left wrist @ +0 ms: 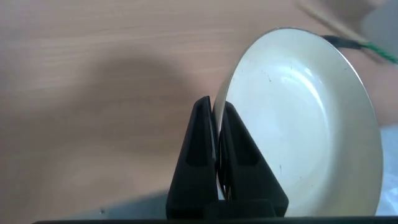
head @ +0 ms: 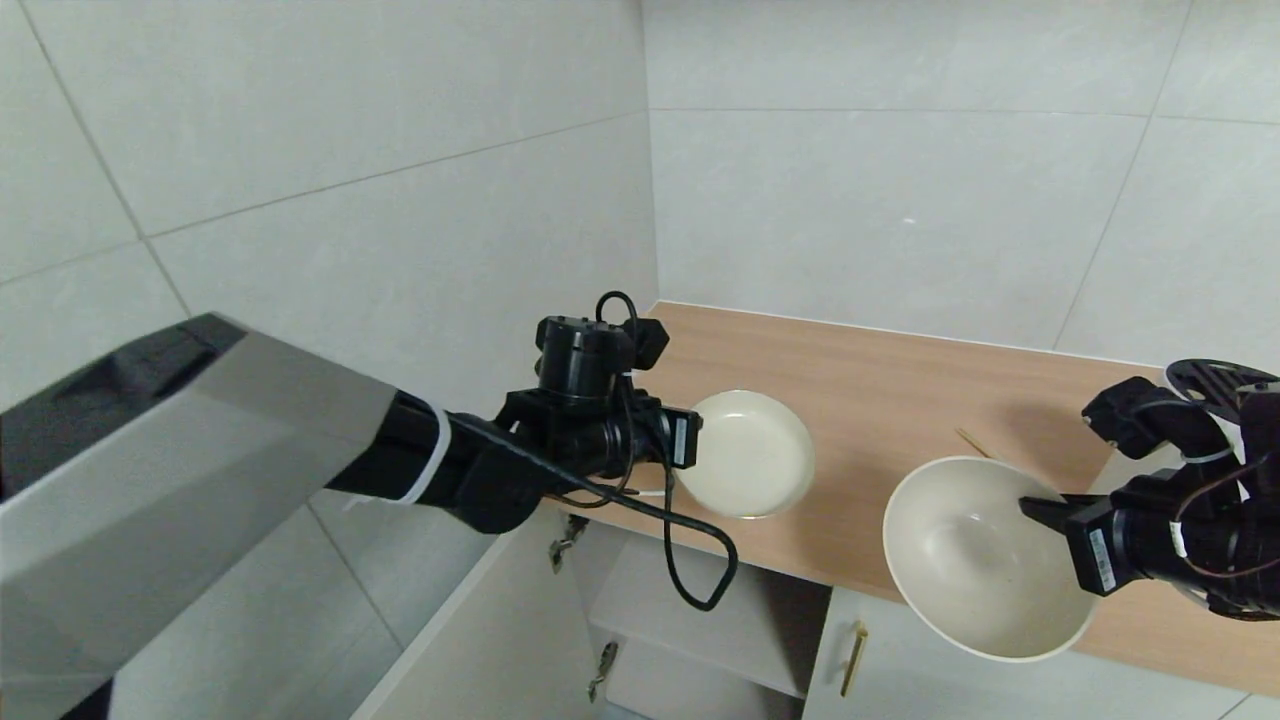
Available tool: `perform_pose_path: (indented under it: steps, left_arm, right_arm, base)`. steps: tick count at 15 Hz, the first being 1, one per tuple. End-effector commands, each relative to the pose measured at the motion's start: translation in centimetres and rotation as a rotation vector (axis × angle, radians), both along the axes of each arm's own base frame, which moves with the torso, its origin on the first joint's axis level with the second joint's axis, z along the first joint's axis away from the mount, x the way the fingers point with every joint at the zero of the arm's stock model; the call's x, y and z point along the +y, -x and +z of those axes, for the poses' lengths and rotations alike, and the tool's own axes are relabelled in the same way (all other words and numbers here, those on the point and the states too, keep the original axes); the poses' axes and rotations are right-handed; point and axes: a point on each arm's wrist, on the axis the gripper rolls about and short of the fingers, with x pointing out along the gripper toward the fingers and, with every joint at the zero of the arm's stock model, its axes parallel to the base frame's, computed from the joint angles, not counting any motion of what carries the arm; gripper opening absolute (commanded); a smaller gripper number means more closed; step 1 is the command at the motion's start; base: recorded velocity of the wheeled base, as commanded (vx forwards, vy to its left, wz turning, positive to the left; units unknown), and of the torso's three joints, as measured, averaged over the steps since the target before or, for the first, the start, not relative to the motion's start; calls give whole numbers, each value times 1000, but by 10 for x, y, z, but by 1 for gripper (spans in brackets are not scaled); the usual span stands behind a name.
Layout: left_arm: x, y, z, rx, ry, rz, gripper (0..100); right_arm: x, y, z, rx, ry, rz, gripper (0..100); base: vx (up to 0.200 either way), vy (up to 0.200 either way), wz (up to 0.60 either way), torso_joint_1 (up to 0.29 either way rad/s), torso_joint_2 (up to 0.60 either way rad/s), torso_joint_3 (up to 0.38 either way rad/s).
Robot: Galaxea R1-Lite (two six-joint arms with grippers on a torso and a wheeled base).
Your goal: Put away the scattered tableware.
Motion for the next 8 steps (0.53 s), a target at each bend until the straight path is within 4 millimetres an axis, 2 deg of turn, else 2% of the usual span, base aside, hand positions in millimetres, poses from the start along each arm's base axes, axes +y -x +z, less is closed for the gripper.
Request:
perform_pose_path:
  steps: [1,2,3,4,6,8]
  left_arm:
    - [17,32,38,-67,40,-6,0]
    - [24,49,46,-94,56,-16,0]
    - [26,55,47,-96,58,-17,0]
    - [36,78,48,-111,68,-31,0]
    - [46,92,44,-172,51,-15,0]
    - [48,95,46,-235,82,-6,0]
  right_arm:
    - [-1,4,4,-18,-4,0,0]
    - [-2,10,1,-10,-2,0,0]
    - [-3,12,0,-10,-2,0,0]
    - [-5,22,1,-19,-4,-3,0]
    - [-9,36,-6,-4,0,-7,0]
    - [-13,48,-10,-2,1,-12,0]
  base:
    - [0,0,0,0,0,0]
    - [0,0,0,0,0,0]
    - [0,0,0,0,0,0]
    - [0,0,0,0,0,0]
    - [0,0,0,0,0,0]
    - [0,0,0,0,0,0]
